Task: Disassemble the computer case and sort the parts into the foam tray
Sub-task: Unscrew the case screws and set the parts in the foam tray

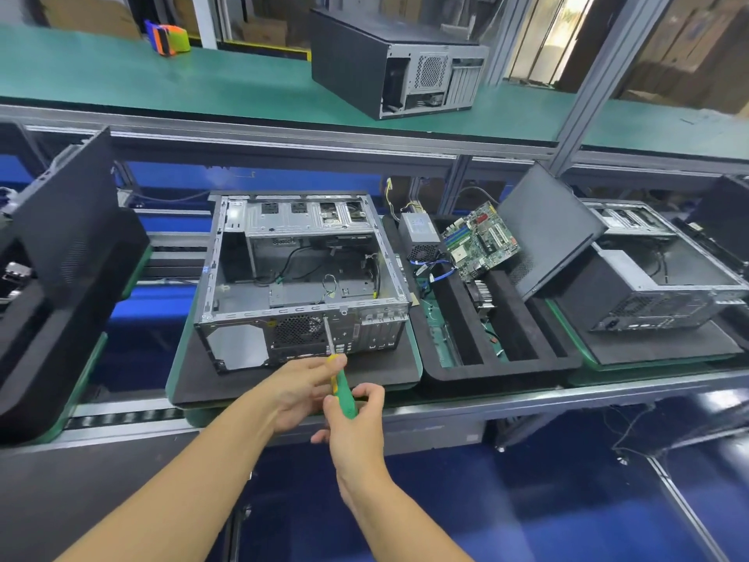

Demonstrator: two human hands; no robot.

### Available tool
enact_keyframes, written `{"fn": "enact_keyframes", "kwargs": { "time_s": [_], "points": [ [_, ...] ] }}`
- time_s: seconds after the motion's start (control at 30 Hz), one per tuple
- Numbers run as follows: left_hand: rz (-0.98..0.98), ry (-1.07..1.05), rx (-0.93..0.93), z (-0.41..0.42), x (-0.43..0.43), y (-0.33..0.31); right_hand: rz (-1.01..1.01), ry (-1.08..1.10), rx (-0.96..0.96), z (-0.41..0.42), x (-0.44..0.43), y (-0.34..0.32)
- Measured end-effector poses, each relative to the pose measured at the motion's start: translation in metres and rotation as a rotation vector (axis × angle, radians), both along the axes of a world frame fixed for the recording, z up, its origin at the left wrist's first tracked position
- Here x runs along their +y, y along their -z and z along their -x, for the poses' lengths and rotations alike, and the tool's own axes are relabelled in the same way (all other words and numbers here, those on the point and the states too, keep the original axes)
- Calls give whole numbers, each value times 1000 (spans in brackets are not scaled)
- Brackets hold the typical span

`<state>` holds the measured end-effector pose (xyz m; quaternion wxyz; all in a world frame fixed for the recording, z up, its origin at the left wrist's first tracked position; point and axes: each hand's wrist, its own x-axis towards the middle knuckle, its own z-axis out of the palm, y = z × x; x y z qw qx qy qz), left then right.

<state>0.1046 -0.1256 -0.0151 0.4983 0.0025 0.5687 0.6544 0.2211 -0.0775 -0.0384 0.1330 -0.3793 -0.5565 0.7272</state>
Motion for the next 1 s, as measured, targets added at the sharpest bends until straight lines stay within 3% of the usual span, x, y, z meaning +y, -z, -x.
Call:
{"fn": "enact_keyframes", "kwargs": {
  "time_s": [0.1,0.27,0.37,0.57,0.8,0.93,1.0],
  "points": [
    [-8,-75,19,0,3,2,59,38,33,3,0,-4],
    [-122,-169,-112,1,-3,7,497,144,55,8,3,-7],
    [-134,-103,-132,3,-5,8,405,134,32,9,6,-3],
    [7,-34,47,-1,2,0,254,113,103,9,-2,-2],
    [-125,-85,-126,4,-4,4,626,136,110,12,2,-18],
    [-152,1,-115,12,-2,2,490,161,74,13,7,-12],
    [-82,-106,-62,21,10,-3,425,176,63,12,7,-8]
  ]
}}
